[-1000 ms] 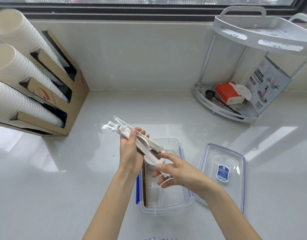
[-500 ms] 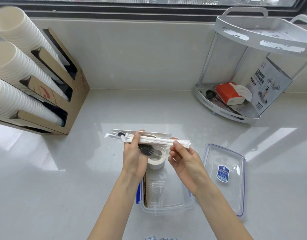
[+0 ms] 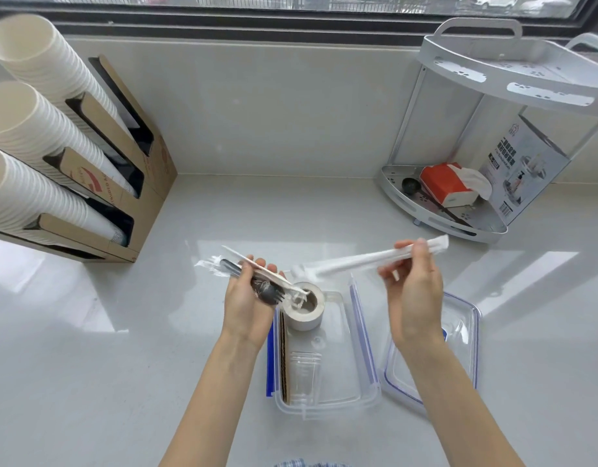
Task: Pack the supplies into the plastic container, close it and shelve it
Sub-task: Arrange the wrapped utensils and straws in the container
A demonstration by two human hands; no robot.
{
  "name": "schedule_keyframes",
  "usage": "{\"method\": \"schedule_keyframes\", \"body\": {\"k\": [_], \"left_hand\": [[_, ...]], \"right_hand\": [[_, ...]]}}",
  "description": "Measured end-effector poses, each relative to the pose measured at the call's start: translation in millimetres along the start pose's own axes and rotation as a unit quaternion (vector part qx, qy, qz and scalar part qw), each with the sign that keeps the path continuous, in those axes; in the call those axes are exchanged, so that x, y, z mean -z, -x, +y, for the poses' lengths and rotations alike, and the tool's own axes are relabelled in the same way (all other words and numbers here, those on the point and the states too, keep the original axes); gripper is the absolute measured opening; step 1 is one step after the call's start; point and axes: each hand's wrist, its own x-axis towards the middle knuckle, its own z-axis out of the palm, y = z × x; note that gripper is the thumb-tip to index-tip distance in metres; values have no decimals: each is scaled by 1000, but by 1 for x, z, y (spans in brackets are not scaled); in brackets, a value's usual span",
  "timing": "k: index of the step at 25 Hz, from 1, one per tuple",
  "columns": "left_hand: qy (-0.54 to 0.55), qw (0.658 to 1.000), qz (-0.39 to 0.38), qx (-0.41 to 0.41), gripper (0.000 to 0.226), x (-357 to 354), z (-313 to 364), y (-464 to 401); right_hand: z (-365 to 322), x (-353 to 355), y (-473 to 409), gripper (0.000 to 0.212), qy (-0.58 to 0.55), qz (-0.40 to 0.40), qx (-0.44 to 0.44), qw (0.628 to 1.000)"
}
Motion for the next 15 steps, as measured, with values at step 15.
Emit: {"method": "schedule_keyframes", "body": {"k": [15], "left_hand": [[-376, 906, -189, 52, 20, -13, -19, 32]], "right_hand": [[26, -19, 0, 18, 407, -245, -43, 879]]}}
